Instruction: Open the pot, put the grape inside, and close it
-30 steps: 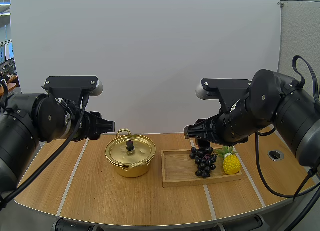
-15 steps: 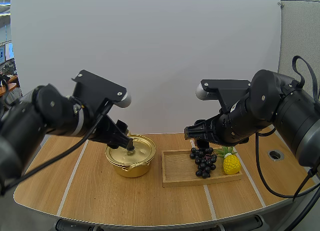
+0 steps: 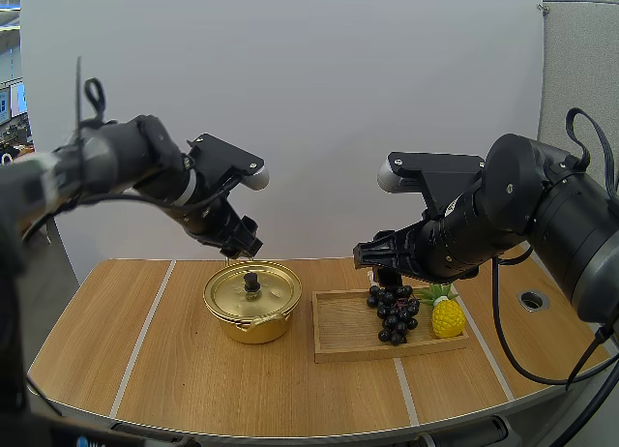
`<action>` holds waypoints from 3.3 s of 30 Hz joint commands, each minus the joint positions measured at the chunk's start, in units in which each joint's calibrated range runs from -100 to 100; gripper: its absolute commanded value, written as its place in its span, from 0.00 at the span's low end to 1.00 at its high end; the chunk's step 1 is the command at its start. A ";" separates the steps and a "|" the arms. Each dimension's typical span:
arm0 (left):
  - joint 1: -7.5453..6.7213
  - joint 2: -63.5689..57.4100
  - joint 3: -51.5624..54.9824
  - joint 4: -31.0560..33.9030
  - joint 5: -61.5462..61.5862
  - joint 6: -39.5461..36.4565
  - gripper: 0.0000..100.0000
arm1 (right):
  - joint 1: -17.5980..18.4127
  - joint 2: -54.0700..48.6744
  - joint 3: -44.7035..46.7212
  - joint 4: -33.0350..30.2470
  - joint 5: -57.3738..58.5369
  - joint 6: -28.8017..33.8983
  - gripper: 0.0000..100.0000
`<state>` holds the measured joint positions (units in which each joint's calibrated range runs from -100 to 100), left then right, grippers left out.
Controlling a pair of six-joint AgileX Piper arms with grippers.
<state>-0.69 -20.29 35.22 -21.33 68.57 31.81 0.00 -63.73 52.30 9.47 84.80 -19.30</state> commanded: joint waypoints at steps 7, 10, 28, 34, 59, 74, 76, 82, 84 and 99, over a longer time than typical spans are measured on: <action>-0.24 9.26 -4.09 -1.06 1.89 1.39 1.00 | -0.19 -0.30 -0.50 0.08 0.28 0.00 1.00; -0.24 11.35 -4.19 -1.06 -0.17 1.59 1.00 | -0.19 -0.30 -0.50 0.08 0.28 0.00 1.00; -2.33 21.73 -6.99 -0.11 -1.96 2.57 1.00 | -0.19 -0.30 -0.50 0.17 0.86 0.00 1.00; -2.33 23.45 -6.99 0.83 -1.74 2.45 1.00 | -0.19 -0.30 -0.50 0.17 1.06 0.00 1.00; -2.33 22.82 -6.99 0.98 3.61 1.70 0.00 | -0.19 -0.30 -0.50 0.17 1.06 0.00 1.00; -2.33 -2.99 -22.96 4.97 14.65 -3.60 0.00 | -0.19 -0.30 -0.50 0.17 1.06 0.00 1.00; -2.33 -6.30 -27.55 7.86 14.65 -5.19 0.00 | -0.19 -0.30 -0.50 0.17 1.06 0.00 1.00; -2.33 -11.13 -41.70 14.15 14.65 -7.97 0.00 | -0.19 -0.30 -0.50 0.17 1.06 0.00 1.00; -2.33 -11.93 -46.83 15.24 14.65 -7.97 0.00 | -0.19 -0.30 -0.50 0.17 1.06 0.00 1.00; -2.33 -12.24 -71.67 17.67 7.26 -11.23 0.00 | -0.19 -0.30 -0.50 0.17 -2.66 0.00 1.00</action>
<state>-2.88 -32.35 -34.66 -4.11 80.73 21.43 0.00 -63.73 52.30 9.47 85.39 -19.30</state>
